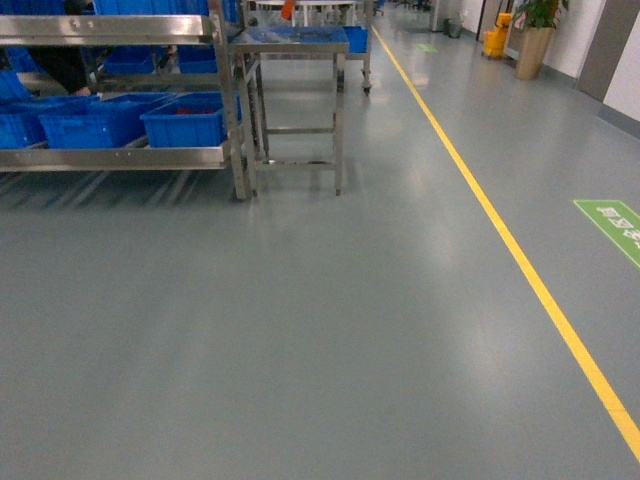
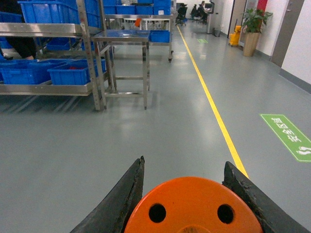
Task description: Sort blue parts and orange caps into right shelf containers
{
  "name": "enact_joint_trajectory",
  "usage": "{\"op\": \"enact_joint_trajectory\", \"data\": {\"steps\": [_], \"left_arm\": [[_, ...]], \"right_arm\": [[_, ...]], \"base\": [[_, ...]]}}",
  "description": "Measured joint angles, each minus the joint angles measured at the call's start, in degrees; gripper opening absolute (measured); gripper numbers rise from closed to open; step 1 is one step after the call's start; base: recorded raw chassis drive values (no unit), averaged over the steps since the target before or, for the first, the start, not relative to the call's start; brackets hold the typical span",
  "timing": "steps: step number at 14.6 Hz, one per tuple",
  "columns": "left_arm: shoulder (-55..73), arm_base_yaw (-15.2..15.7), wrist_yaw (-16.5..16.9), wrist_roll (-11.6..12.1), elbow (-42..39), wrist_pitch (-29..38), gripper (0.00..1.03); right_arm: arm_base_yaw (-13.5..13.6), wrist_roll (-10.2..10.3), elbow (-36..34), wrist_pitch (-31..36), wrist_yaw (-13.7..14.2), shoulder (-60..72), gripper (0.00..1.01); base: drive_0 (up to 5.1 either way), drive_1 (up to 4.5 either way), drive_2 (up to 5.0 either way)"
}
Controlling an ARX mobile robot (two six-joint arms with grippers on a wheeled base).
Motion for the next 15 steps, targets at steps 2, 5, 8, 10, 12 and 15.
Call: {"op": "enact_joint_trajectory", "data": {"steps": [2, 5, 8, 10, 12, 15], "left_arm": [[0.0, 0.0, -0.02, 0.0, 0.0, 0.11, 0.44], [0.0, 0.0, -0.02, 0.0, 0.0, 0.07, 0.44], [0.0, 0.0, 0.0, 0.0, 0.0, -0.02, 0.44], [0.0, 0.0, 0.0, 0.0, 0.0, 0.07, 0.44], [0.0, 0.0, 0.0, 0.0, 0.0, 0.0, 0.44], [0.0, 0.0, 0.0, 0.0, 0.0, 0.13, 0.44]], "right_arm": [[0.0, 0.0, 0.0, -0.11, 0.02, 0.0, 0.43], [0.0, 0.0, 0.0, -0.04, 0.0, 0.0, 0.43], [0.0, 0.0, 0.0, -0.13, 0.0, 0.0, 0.43], [0.0, 0.0, 0.0, -0.07, 0.0, 0.0, 0.43], [0.0, 0.0, 0.0, -0.11, 0.0, 0.0, 0.43], [0.0, 0.0, 0.0, -0.15, 0.0, 0.0, 0.43]], "base": [[0.0, 4.22, -4.2], [0.0, 4.19, -4.3], [0.0, 4.23, -4.2], [0.0, 4.23, -4.2], [0.0, 4.23, -4.2], [0.0, 4.23, -4.2]]}}
